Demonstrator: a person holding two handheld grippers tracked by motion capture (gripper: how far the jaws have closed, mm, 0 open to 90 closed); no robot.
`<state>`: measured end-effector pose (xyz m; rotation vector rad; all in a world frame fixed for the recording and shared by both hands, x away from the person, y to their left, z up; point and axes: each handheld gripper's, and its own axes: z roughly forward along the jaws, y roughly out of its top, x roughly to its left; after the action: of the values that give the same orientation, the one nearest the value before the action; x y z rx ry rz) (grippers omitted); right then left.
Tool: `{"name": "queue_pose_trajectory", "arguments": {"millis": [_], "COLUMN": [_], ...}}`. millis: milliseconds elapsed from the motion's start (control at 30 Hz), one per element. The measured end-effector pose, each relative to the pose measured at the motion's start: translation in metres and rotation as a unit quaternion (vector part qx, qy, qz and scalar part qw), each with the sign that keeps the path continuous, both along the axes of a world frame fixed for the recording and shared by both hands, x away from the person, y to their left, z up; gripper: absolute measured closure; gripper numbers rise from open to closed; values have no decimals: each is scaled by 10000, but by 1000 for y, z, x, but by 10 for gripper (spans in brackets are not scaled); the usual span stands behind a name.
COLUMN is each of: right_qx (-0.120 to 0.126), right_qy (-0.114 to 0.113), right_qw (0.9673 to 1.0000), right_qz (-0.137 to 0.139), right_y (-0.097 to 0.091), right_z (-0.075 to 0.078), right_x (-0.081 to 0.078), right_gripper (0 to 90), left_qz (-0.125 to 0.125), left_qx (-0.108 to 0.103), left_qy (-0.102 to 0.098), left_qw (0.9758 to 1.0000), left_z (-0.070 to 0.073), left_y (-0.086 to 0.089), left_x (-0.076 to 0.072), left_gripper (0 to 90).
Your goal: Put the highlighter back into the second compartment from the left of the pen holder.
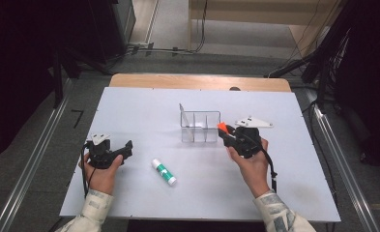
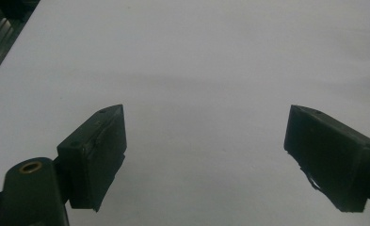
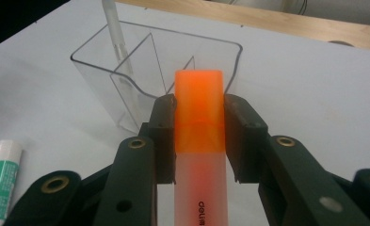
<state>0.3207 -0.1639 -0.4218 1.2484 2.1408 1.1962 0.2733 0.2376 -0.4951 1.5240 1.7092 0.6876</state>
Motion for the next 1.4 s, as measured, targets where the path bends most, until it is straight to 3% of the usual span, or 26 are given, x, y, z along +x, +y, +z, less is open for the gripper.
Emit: {"name": "queue_pose_trajectory", "arguments": {"millis": [533,867,1400], "right_qx": [95,70,20], "right_qy": [-206,-266,-314], "right_qw": [9997,9996,9994], "right_qz": [102,106,156], "right_y": [23,40,65], "right_z": [21,30,31], "right_x": [17,36,58], "right_gripper": [646,646,646], "left_qz": [-4,3,4], "left_qx": [1,-10,-33], "left_qy": [-5,-11,-28], "left_qw": [10000,10000,10000], "left_z": [0,0,0], "left_y": [1,2,2], "left_x": [0,0,0], "left_gripper": [140,140,140]}}
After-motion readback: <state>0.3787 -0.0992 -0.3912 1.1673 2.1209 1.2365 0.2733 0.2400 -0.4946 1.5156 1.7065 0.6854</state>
